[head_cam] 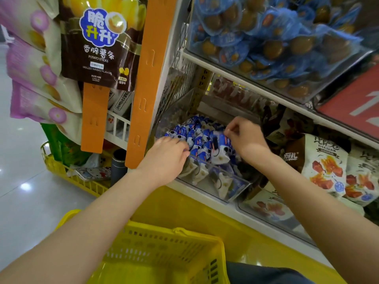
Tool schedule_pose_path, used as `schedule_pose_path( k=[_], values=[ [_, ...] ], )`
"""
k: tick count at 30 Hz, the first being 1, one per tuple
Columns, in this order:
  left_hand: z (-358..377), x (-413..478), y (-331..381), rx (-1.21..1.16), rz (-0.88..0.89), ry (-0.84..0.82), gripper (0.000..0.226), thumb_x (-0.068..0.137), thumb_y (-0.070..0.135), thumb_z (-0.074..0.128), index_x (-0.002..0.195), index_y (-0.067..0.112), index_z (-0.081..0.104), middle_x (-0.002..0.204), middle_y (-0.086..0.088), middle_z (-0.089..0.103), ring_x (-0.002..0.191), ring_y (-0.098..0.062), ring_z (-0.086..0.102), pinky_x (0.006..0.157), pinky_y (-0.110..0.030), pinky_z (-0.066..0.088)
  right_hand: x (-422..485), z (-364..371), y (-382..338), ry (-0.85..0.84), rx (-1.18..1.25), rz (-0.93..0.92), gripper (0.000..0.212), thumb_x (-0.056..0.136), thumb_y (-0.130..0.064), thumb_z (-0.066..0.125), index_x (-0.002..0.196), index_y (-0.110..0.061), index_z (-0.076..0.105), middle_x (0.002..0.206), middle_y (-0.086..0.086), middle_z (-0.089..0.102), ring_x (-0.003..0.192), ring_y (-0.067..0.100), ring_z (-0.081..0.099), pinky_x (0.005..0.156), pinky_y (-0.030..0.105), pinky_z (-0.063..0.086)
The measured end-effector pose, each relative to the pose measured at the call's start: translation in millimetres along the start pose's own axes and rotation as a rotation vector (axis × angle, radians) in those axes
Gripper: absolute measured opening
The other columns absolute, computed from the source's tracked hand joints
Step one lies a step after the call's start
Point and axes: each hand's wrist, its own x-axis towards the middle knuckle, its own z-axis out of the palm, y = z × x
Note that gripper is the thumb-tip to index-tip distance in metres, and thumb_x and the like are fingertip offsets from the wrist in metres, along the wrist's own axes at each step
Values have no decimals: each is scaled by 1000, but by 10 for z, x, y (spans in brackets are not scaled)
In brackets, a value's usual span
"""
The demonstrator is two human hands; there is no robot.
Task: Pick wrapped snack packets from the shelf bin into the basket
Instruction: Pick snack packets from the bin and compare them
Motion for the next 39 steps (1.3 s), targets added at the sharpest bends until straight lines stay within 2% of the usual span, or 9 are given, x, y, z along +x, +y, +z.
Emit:
schedule_pose_path(
  k=[4,8,11,16,21,27,33,36,39],
  values=[
    [-139,-95,209,-597,-170,100,43,96,30,44,136,17,37,134,1,45,121,-12,43,98,-23,35,-314,-231,-202,100,369,-209,14,90,-14,57,81,-24,55,82,-6,62,81,13,63,76,37,55],
    [-230,-346,317,-1059,-312,85,35,88,32,56,121,23,51,111,12,59,99,-1,55,76,-9,42,-715,-160,-344,-105,740,-187,19,88,-7,58,78,-22,57,80,-1,64,74,4,65,66,23,56],
    [-209,-588,289,-1008,-324,24,24,85,27,62,108,25,58,102,8,66,91,-4,62,69,-15,48,-942,24,-348,-249,941,37,12,92,-12,54,82,-16,59,83,4,65,79,14,65,74,29,57],
    [-114,-926,139,-905,-398,-115,36,82,19,67,114,27,52,107,9,64,99,-6,61,88,-29,51,-1214,341,-341,-404,1045,222,19,94,-13,49,97,3,60,95,20,67,79,22,65,71,26,57],
    [18,-1146,20,-934,-474,-154,36,82,10,66,111,24,51,107,3,66,97,-9,63,90,-33,51,-1340,657,-378,-419,1061,251,17,94,-8,49,78,-9,57,73,7,64,55,2,62,58,19,56],
    [168,-1211,45,-1078,-707,-44,10,94,19,50,96,19,59,76,9,66,56,8,60,47,-10,43,-1449,881,-317,-444,1072,266,19,93,-9,51,76,-12,59,68,-1,66,57,1,62,53,16,52],
    [277,-1238,95,-1003,-750,25,21,93,12,51,102,-7,56,85,-27,60,74,-23,52,69,-35,41,-1524,940,-302,-540,1048,258,14,93,-11,52,83,-8,62,76,7,64,61,3,60,57,15,52],
    [319,-1260,143,-998,-753,23,17,92,9,52,99,-5,58,87,-25,62,76,-21,55,68,-33,43,-1557,955,-289,-560,968,221,13,90,-9,56,79,-10,63,73,10,64,62,12,59,58,17,53],
    [337,-1259,133,-1052,-792,34,25,93,18,52,91,-6,57,79,-16,59,69,-17,55,60,-29,42,-1572,970,-258,-521,867,168,12,88,-13,60,77,-14,64,76,18,67,68,17,58,64,34,52]
  ],
)
